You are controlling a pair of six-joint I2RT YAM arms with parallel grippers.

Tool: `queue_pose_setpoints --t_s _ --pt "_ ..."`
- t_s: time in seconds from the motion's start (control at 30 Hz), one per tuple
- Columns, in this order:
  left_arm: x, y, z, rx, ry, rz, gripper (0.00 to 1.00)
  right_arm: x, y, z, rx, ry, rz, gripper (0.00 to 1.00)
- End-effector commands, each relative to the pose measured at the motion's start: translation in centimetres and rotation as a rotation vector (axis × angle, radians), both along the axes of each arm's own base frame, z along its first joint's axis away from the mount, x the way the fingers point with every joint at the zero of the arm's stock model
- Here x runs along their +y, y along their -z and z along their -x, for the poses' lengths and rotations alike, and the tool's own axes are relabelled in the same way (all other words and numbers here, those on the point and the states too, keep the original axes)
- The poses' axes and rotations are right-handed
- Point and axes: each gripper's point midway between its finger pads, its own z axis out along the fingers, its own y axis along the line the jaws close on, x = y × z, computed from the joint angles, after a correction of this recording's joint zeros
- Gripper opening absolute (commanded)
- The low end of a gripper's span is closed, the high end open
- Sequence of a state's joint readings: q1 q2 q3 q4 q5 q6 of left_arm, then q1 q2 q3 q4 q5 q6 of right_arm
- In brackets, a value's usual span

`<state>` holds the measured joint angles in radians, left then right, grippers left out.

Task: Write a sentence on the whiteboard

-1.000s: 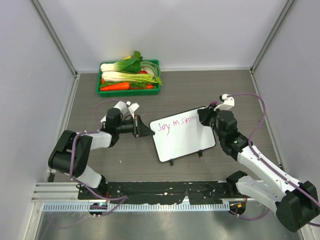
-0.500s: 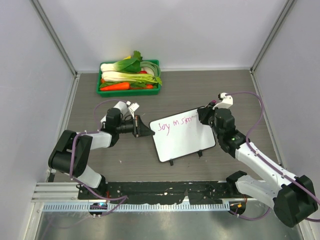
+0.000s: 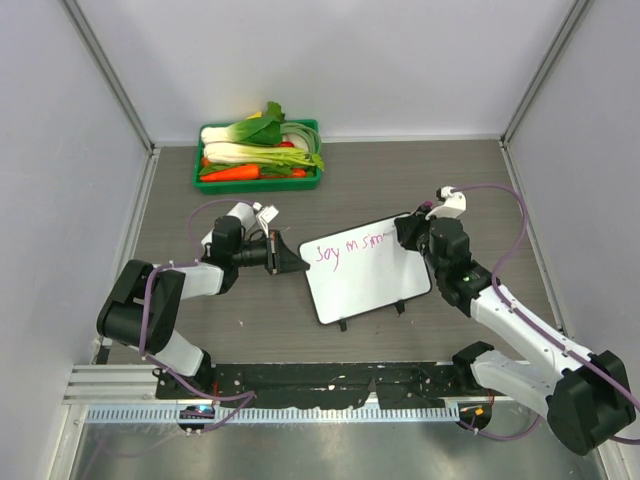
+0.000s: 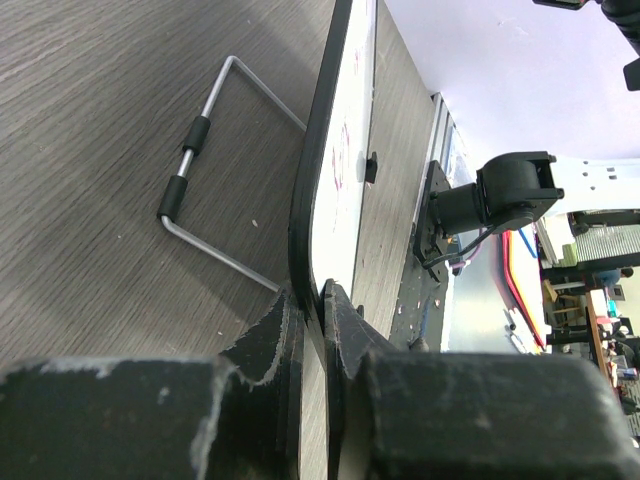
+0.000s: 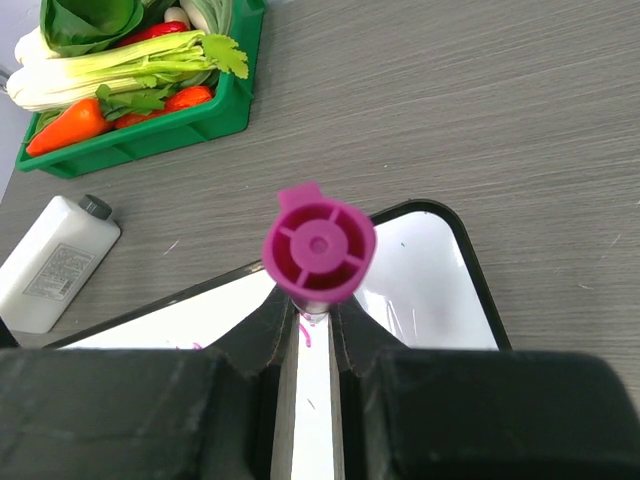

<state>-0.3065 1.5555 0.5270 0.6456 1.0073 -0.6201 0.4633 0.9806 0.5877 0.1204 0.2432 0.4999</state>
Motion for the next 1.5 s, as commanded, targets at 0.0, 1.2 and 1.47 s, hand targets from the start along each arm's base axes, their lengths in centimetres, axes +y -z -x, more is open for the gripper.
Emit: queue_pose_setpoints --t_s 0.0,1.2,1.47 --pt "-0.1 1.4 0.6 -0.005 0.031 -0.032 0.0 -0.4 0.7 0.6 0.002 -0.001 0.008 0.01" --pt "-0.1 1.4 0.6 -0.006 0.032 -0.031 0.0 0.4 -3.2 2.1 -0.059 -0.066 -0.067 0.02" --pt "-0.1 1.4 0.6 -0.005 0.032 -0.03 0.0 -0.3 -4.9 0.4 -0.095 -0.005 -0.041 0.01"
